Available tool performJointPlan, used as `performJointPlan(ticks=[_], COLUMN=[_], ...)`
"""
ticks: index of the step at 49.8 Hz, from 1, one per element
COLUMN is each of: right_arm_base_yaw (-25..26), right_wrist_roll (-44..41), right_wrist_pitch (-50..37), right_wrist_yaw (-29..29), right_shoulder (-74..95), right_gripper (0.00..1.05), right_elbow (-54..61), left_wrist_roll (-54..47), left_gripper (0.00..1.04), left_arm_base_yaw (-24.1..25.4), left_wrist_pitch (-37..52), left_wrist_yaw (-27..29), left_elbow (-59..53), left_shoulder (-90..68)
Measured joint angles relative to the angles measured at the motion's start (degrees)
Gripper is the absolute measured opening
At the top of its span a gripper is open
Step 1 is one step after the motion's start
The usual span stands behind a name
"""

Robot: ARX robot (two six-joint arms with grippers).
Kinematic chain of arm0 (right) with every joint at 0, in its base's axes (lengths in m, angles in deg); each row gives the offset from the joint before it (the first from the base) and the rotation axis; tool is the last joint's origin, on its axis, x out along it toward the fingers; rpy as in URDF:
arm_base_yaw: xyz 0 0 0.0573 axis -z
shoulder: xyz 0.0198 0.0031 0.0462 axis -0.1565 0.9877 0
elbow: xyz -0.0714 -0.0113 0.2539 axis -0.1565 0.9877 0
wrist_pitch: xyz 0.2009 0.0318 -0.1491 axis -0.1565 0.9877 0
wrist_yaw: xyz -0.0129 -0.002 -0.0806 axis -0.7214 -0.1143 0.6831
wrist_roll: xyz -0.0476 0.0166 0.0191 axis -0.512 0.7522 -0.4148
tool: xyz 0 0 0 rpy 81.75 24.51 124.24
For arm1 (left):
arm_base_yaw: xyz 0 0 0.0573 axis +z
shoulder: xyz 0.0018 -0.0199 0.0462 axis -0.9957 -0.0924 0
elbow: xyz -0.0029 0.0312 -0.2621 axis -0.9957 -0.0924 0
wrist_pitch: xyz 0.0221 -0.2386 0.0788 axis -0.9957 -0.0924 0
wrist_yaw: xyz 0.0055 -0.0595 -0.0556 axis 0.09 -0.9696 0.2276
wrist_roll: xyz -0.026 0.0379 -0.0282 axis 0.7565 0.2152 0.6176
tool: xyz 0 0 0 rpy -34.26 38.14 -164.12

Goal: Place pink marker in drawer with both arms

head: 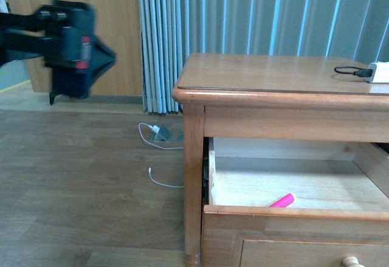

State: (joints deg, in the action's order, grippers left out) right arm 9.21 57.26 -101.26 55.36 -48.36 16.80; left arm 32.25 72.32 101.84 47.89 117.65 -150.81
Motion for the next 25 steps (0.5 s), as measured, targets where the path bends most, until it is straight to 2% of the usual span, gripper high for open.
performJointPlan(ticks=[9, 20, 25], right_arm_base_yaw=[0.0, 0.0, 0.0], right_wrist_roll=[0.0, 0.0, 0.0], right_wrist_pitch=[0.0, 0.0, 0.0], right_wrist_yaw=[0.0, 0.0, 0.0], right_shoulder=[0.0, 0.0, 0.0], right_gripper=[0.96, 0.96, 0.96], right_elbow=[0.0, 0.0, 0.0], left_wrist_roll=[4.17, 13.22, 15.87], left_gripper=[0.99, 0.99, 0.99], left_arm_base_yaw=[6.95, 9.79, 10.8], left_wrist_pitch=[-5.84, -17.07, -17.75], left_wrist_yaw=[-1.38, 0.92, 1.49], left_elbow=[-11.45, -24.48, -25.79], left_shoulder=[17.29, 39.91, 43.17])
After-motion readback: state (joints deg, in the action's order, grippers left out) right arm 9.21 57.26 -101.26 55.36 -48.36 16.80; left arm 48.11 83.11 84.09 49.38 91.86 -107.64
